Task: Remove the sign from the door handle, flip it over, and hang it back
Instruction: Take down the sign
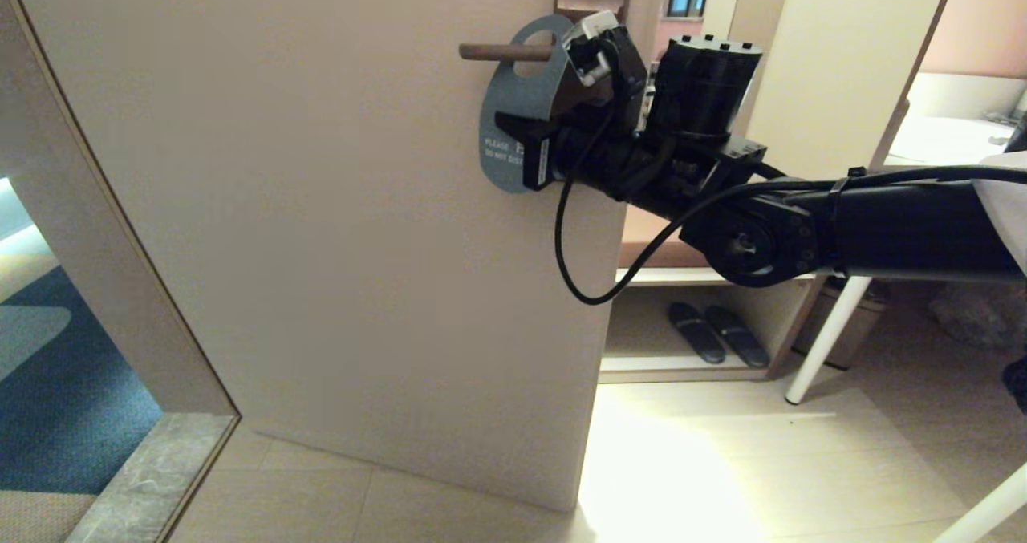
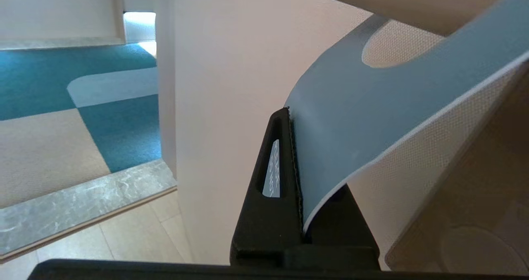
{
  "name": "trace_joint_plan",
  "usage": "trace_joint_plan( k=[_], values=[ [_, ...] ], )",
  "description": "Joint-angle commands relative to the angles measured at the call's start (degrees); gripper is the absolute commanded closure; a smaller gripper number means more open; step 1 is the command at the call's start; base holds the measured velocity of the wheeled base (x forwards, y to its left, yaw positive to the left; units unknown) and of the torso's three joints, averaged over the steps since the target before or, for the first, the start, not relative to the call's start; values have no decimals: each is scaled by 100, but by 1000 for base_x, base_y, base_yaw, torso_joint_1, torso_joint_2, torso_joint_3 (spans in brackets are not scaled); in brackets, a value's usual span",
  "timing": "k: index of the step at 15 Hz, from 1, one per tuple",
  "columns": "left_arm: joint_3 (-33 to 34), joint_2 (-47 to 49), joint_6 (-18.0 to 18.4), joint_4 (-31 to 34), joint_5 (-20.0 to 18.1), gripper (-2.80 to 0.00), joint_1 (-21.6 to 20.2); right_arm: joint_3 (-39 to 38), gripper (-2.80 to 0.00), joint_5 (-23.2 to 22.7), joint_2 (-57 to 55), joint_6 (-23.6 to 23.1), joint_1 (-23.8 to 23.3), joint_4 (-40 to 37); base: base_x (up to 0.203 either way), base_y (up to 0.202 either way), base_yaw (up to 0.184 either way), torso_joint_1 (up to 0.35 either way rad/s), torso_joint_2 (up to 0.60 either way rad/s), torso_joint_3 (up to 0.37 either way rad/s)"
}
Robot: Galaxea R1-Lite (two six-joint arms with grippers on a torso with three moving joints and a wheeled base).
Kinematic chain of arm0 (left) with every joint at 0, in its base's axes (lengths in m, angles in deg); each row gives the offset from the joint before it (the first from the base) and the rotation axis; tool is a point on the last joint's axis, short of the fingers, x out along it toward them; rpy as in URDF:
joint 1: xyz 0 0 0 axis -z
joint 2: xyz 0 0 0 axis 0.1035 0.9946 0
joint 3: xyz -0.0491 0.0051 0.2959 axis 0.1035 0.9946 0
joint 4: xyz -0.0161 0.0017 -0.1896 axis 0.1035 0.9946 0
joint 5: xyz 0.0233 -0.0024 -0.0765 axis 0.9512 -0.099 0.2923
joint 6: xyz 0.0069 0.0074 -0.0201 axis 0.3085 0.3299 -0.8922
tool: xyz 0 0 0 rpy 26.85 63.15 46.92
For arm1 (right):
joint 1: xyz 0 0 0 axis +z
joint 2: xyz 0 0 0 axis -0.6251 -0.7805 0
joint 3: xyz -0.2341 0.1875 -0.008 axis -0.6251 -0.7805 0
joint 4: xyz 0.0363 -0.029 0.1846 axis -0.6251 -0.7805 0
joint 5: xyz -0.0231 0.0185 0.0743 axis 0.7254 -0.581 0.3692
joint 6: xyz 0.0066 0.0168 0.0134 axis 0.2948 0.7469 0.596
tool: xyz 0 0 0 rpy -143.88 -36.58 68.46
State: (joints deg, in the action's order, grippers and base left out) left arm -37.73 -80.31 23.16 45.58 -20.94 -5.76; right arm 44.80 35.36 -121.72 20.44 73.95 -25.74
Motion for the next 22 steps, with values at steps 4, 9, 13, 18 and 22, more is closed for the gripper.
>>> trace_joint_plan(
  k=[4, 9, 13, 18, 22],
  values=[
    [0, -3, 1, 2, 2, 0, -1, -51, 0, -11, 84, -9, 25, 16, 0, 0, 0, 0, 0, 0],
    [0, -3, 1, -6, 2, 0, -1, -200, 0, -11, 163, -36, 69, 24, 0, 0, 0, 0, 0, 0],
    [0, -3, 1, 2, 2, 0, -1, -175, 0, -2, 3, -456, 63, 29, 0, 0, 0, 0, 0, 0],
    [0, -3, 1, 2, 2, 0, -1, -4, 0, 399, -284, -729, 69, 50, 0, 0, 0, 0, 0, 0],
    [0, -3, 1, 2, 2, 0, -1, 253, 0, 668, -415, -736, 69, 50, 0, 0, 0, 0, 0, 0]
  ],
)
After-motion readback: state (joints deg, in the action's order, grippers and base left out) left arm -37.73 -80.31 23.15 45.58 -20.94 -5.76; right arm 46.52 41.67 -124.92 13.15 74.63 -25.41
